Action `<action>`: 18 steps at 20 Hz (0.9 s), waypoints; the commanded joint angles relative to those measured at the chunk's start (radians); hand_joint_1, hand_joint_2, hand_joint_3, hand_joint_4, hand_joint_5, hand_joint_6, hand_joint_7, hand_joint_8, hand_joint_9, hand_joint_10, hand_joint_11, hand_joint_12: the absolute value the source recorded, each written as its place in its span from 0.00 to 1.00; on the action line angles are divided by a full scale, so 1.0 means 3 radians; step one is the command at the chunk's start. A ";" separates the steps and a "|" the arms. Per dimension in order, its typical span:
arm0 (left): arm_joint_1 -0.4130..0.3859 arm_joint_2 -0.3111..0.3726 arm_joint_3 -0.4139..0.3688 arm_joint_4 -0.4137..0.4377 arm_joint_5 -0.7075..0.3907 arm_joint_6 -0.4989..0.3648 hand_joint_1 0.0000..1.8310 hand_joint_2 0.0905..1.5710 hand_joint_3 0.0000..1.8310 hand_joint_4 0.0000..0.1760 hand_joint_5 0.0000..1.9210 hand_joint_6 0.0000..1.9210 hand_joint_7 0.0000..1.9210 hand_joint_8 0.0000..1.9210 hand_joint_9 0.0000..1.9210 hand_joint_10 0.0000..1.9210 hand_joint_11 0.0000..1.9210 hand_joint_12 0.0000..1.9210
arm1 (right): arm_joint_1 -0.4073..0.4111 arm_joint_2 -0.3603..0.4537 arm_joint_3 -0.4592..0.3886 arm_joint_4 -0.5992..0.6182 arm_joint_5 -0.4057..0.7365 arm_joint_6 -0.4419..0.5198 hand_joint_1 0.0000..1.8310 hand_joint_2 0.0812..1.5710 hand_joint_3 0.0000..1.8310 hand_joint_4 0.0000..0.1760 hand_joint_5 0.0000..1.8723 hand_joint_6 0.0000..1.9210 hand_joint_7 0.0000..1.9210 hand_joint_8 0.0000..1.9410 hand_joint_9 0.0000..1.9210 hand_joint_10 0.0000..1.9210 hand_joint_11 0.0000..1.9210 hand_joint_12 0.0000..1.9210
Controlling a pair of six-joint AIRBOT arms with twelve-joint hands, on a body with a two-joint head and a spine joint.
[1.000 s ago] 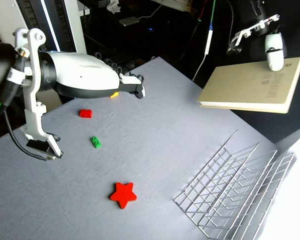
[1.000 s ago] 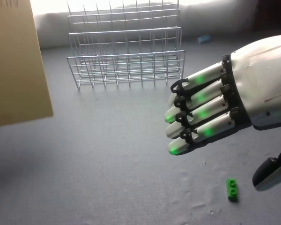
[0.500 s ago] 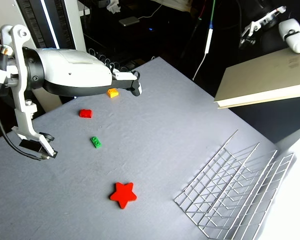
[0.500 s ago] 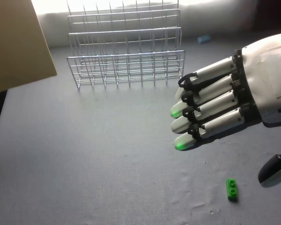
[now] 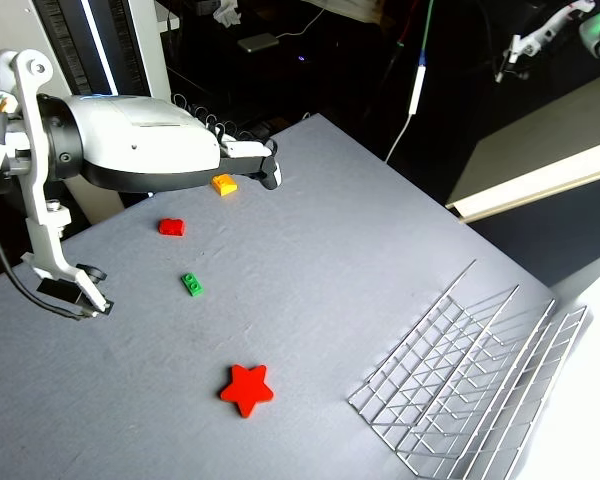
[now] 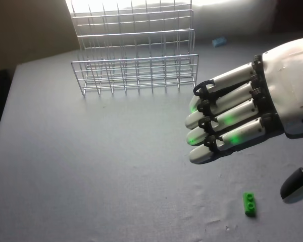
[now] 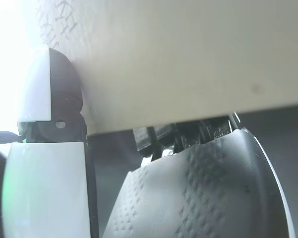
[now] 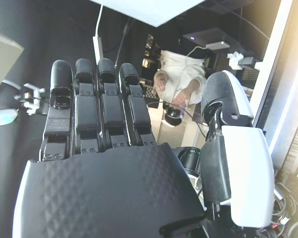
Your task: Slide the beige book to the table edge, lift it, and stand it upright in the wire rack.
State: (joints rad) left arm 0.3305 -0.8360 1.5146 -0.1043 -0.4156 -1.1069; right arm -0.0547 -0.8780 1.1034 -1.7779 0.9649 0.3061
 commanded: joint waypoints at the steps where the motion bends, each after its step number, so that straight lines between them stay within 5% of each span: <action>1: -0.0071 0.0013 0.0045 -0.0070 -0.0431 0.0025 0.73 0.76 0.00 0.00 0.39 0.62 0.37 0.74 0.39 0.77 0.36 0.73 | 0.0015 0.0020 -0.0007 0.0290 0.0053 -0.0012 0.16 0.71 0.00 0.00 0.15 0.00 0.14 0.00 0.14 0.00 0.00 0.38; 5: -0.0184 -0.0109 0.0099 -0.0079 -0.0577 0.0585 0.73 0.76 0.00 0.00 0.40 0.62 0.37 0.74 0.38 0.78 0.35 0.75 | 0.0016 0.0020 -0.0007 0.0289 0.0054 -0.0022 0.15 0.70 0.00 0.00 0.16 0.00 0.16 0.00 0.16 0.00 0.00 0.42; 10: -0.0399 -0.0337 0.0224 -0.0516 -0.0758 0.1388 0.73 0.77 0.00 0.00 0.38 0.63 0.36 0.75 0.39 0.78 0.37 0.75 | 0.0019 0.0020 -0.0007 0.0287 0.0052 -0.0031 0.16 0.70 0.00 0.00 0.16 0.00 0.16 0.00 0.16 0.00 0.00 0.42; 18: -0.0507 -0.0459 0.0186 -0.0514 -0.1061 0.1503 0.73 0.77 0.00 0.00 0.38 0.64 0.37 0.75 0.39 0.78 0.36 0.73 | 0.0021 0.0019 -0.0007 0.0280 0.0060 -0.0058 0.15 0.70 0.00 0.00 0.16 0.00 0.15 0.00 0.15 0.00 0.00 0.41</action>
State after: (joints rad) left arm 0.1928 -0.9813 1.5665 -0.2409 -0.5983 -0.6392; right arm -0.0547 -0.8780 1.1034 -1.7802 0.9688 0.2905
